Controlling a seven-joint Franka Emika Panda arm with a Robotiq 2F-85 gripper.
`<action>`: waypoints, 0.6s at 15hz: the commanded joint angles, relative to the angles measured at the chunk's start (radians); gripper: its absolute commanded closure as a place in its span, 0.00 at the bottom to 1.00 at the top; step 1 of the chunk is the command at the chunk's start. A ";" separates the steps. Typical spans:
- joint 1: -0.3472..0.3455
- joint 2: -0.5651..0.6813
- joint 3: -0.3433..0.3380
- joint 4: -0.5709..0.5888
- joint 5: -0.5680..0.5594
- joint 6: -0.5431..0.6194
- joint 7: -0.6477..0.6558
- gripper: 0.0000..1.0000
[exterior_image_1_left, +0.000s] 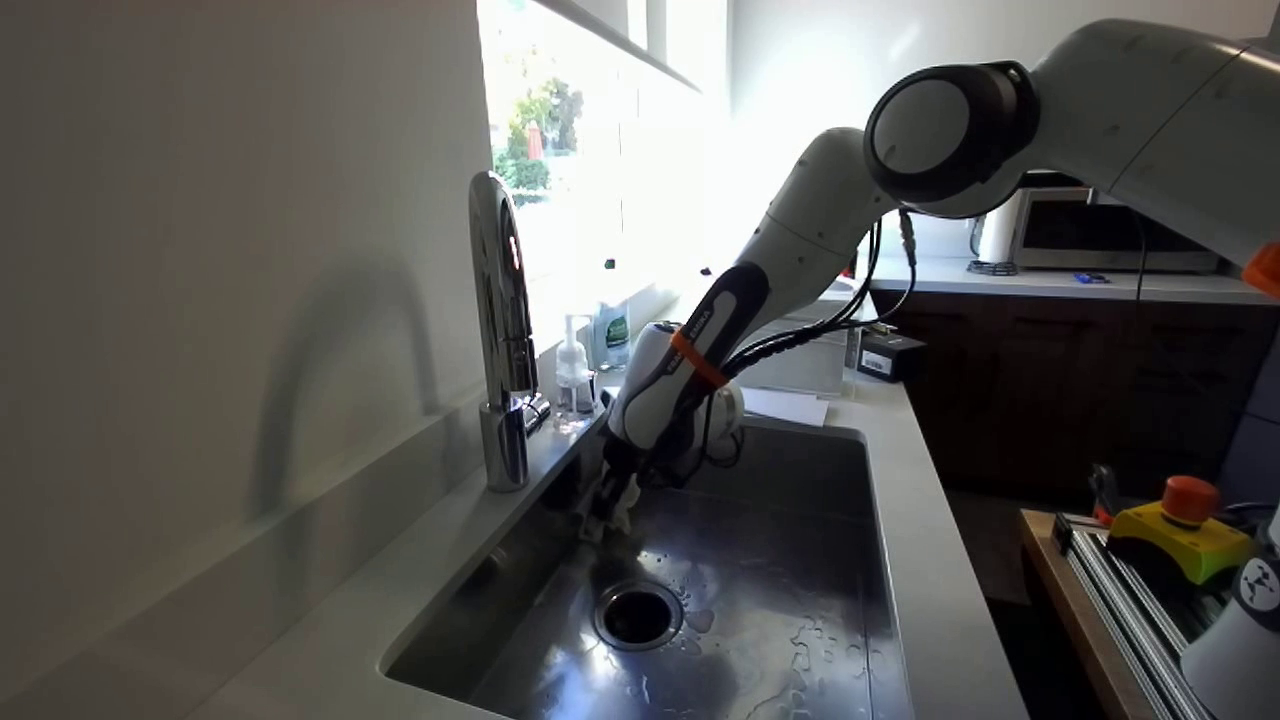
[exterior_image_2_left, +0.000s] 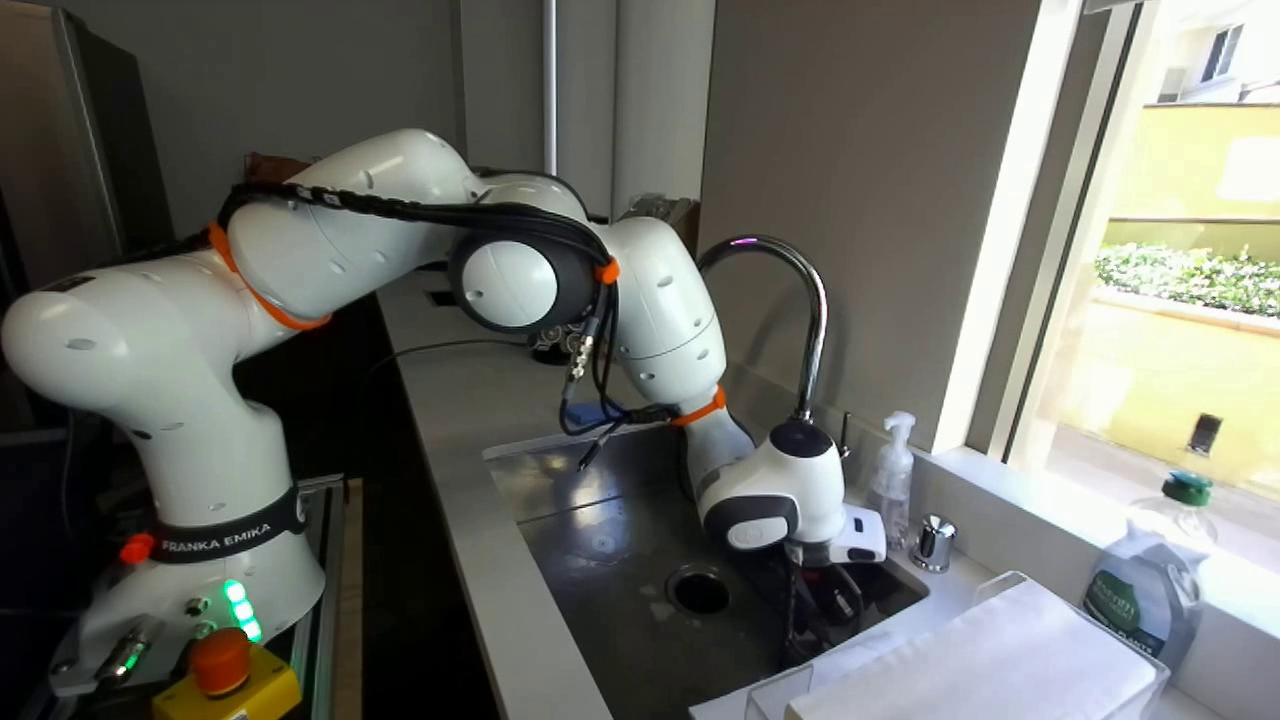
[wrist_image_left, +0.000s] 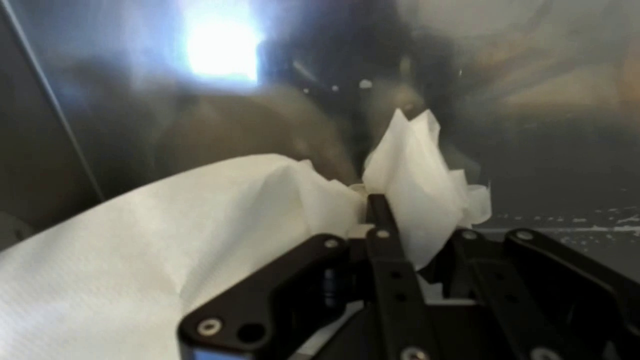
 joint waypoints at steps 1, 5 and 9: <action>0.004 -0.009 0.028 -0.020 0.003 -0.013 0.013 0.98; 0.023 -0.062 0.041 -0.067 0.011 -0.046 0.036 0.98; 0.108 -0.167 -0.065 -0.146 0.017 -0.043 0.132 0.98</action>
